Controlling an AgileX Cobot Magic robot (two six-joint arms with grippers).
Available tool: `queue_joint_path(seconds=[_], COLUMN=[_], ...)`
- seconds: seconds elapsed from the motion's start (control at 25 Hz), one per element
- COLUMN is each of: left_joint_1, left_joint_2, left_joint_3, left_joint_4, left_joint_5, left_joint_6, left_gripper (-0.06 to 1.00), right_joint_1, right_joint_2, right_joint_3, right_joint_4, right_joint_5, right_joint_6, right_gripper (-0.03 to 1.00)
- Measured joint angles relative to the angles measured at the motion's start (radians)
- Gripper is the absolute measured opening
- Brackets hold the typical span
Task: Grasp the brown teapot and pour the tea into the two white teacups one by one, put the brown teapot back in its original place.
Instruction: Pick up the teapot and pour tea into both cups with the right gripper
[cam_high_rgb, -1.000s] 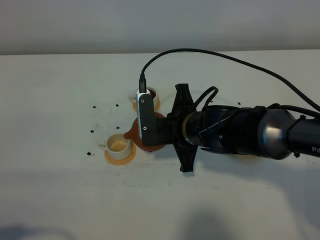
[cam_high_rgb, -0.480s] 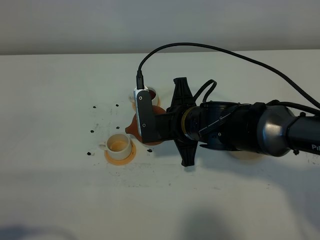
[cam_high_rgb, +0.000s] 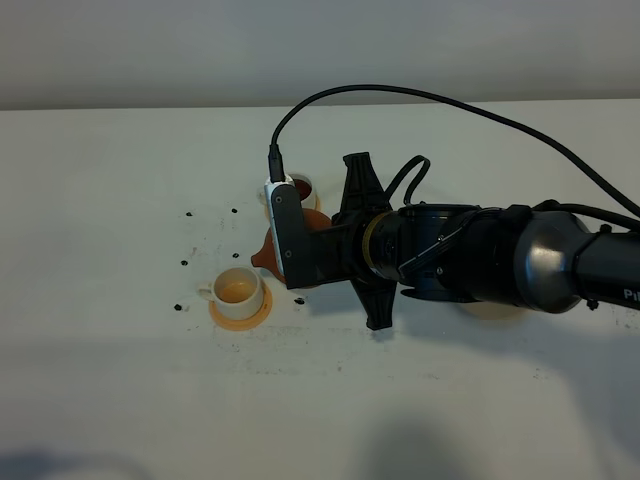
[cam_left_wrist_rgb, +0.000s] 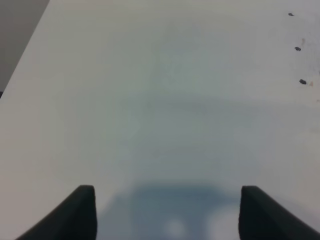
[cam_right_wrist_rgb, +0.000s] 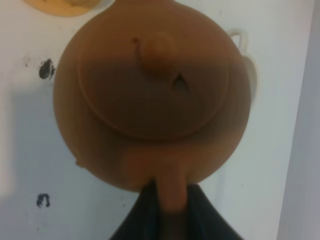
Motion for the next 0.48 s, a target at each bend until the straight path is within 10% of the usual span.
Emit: queue_joint_path(seconds=[0.48], left_joint_1=[0.0], left_joint_2=[0.0], left_joint_3=[0.0], left_joint_4=[0.0], left_joint_5=[0.0], left_joint_6=[0.0], left_gripper=[0.57], right_joint_1=[0.02], right_joint_2=[0.0], right_joint_3=[0.0], right_joint_4=[-0.026], right_joint_5=[-0.002], right_joint_6=[-0.007], right_gripper=[0.09])
